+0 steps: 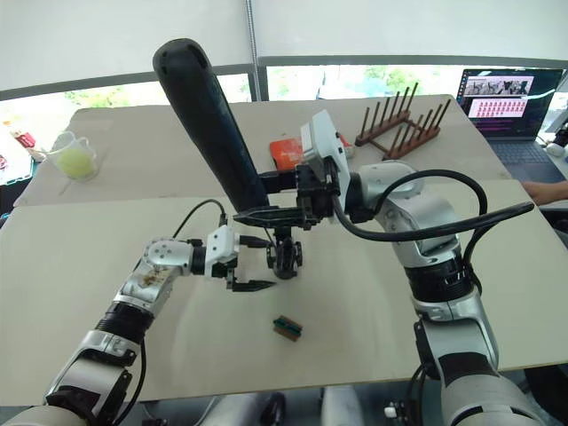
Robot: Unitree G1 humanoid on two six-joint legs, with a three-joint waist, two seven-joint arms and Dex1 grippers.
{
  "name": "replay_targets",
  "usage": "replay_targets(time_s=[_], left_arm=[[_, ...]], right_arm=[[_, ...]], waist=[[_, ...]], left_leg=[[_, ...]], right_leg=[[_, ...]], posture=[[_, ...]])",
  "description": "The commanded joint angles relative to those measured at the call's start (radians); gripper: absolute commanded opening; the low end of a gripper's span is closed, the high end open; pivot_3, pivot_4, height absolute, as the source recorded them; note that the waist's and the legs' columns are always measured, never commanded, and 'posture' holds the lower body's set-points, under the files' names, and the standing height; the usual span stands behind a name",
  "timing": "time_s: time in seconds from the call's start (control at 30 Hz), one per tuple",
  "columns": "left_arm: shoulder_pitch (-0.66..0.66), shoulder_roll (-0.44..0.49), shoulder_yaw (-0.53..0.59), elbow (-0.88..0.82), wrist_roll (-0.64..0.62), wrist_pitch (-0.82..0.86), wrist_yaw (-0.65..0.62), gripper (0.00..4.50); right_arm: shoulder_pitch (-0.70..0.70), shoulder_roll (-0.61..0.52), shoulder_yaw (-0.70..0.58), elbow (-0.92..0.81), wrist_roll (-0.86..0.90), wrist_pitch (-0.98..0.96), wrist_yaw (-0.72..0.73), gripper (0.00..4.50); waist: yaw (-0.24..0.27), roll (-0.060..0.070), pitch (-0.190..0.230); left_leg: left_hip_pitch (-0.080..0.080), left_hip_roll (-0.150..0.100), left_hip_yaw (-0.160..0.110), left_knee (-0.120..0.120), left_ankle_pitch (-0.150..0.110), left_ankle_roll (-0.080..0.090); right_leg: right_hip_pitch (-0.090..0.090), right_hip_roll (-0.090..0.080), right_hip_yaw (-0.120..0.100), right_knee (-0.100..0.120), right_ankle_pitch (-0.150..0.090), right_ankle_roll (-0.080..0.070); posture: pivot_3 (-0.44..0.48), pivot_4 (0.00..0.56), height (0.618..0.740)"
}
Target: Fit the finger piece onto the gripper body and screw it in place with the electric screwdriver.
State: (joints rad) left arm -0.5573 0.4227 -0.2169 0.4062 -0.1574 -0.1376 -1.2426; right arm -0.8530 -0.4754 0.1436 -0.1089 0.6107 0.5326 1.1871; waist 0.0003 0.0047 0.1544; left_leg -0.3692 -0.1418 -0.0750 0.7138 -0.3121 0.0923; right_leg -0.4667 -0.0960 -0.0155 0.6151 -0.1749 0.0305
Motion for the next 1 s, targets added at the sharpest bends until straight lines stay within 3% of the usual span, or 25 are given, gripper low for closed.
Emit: replay_targets(time_s=[0.03,1.0], left_arm=[[-0.022,-0.007,0.0,-0.005,0.004,-0.031,0.001,4.5],[-0.024,-0.016,0.001,0.0,0.018,-0.044,0.001,4.5]], right_arm=[[-0.017,0.01,-0.031,-0.037,0.02,-0.014,-0.002,1.9],[0.027,0.018,-0.026,-0.078,0.019,0.016,-0.013,1.9]], waist=[[0.0,0.0,0.0],[-0.004,0.0,0.0]], left_leg=[[0.0,0.0,0.0,0.0,0.0,0.0],[0.0,0.0,0.0,0.0,0.0,0.0]], right_leg=[[0.0,0.0,0.0,0.0,0.0,0.0],[-0.001,0.0,0.0,0.001,0.0,0.0]], posture=[[0.0,0.15,0.74],[0.0,0.15,0.74]])
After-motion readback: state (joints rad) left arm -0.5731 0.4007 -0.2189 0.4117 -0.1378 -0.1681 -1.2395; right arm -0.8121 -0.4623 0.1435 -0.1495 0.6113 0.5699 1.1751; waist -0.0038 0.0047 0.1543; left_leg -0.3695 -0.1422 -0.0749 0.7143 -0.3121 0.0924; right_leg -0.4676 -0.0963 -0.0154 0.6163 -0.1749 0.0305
